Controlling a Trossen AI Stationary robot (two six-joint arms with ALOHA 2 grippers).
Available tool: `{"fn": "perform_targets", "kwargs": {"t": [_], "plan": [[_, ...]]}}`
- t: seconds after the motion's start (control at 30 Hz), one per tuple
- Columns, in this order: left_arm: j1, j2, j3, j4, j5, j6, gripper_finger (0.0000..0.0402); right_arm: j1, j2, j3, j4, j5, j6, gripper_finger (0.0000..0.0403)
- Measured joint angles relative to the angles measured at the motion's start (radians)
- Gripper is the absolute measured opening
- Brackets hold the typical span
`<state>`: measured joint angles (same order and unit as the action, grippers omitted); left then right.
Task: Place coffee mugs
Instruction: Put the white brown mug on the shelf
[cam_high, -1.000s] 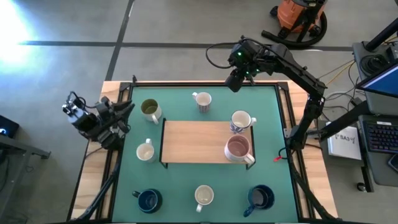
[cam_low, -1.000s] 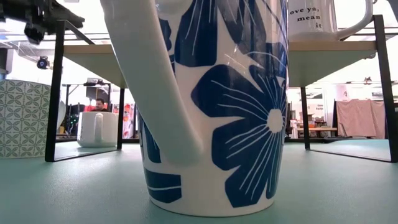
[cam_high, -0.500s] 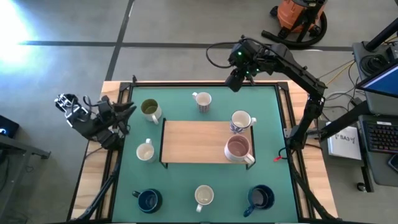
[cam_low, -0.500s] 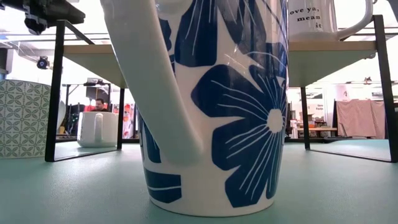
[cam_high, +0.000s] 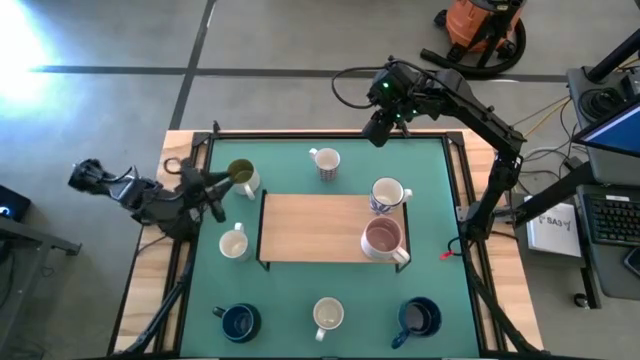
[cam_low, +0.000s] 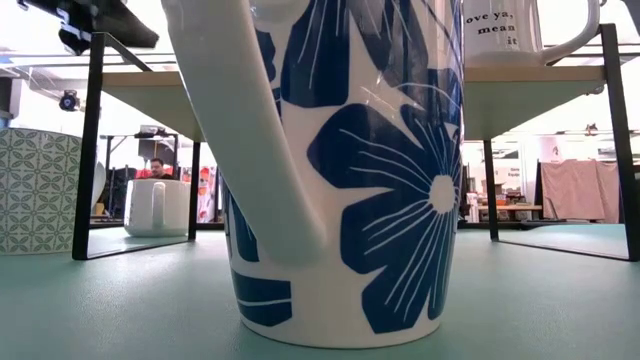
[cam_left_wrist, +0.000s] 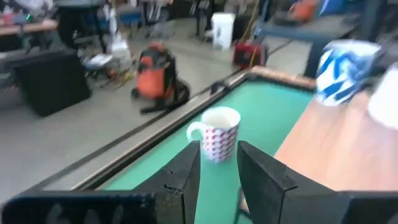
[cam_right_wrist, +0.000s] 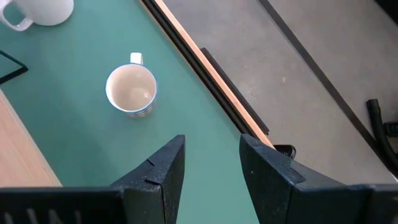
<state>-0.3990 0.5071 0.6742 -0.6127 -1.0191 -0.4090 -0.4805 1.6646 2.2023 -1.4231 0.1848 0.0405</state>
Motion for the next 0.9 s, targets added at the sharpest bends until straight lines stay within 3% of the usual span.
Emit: {"fn": "perform_targets", "kwargs": {"t": [0.2,0.47,0.53,0.7,0.9], "plan": [[0.328,0.075,0.065,-0.154,0.262,-0.057,0.0089,0.000,0.000,0.000,0.000,0.000,-0.016,0.0141],[0.848,0.206,0.096,-0.223,0.891,0.053,0.0089,-0.005,0.000,0.000,0.000,0.000,-0.043,0.0141],[0.961,0.255,0.096,-0.230,0.996,0.106,0.0089,-0.005,0.000,0.000,-0.001,0.000,-0.052,0.0141],[1.139,0.374,0.096,-0.274,1.092,0.217,0.0089,-0.005,0.000,0.000,-0.015,0.000,-0.060,0.0141],[1.151,0.456,0.096,-0.321,1.120,0.295,0.0089,-0.005,0.000,-0.001,-0.030,0.000,-0.060,0.0141]]}}
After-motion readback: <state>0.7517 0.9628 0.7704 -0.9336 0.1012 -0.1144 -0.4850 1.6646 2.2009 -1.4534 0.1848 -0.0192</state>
